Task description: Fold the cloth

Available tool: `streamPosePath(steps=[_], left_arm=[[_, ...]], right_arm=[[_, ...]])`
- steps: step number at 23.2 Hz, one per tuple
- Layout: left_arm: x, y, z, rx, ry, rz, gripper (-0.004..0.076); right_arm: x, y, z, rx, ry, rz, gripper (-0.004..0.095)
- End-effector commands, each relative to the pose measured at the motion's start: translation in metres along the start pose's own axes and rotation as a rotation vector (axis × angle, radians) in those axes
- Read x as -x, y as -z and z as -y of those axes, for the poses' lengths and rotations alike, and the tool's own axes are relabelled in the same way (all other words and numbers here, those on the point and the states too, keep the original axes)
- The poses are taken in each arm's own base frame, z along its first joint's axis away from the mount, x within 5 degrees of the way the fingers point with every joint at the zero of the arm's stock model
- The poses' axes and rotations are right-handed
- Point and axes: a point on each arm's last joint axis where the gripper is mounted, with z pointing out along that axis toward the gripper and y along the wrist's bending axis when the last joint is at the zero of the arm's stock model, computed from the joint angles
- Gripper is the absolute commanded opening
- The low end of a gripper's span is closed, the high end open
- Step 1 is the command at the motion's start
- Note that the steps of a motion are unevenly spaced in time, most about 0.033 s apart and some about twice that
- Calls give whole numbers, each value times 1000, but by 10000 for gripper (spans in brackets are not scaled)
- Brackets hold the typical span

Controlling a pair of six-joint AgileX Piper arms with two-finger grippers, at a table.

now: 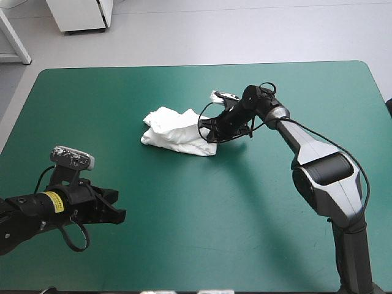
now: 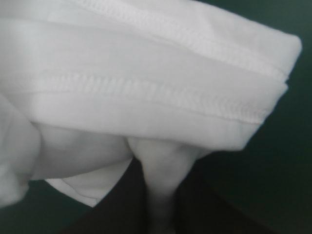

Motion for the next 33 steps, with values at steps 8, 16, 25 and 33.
streamPosePath(steps=[8,16,25,33], left_arm=[[3,6,3,-29,9,23,-10],[5,6,4,-31,9,37,-10],[6,6,4,-33,1,55,-10],[7,7,4,-34,-11,63,-10]], right_arm=[[-31,66,32,-263,2,232,-17],[-150,136,127,-433,-211,300,-17],[-260,225,178,-654,-470,380,-17],[-271,224,180,-679,-476,387,127]])
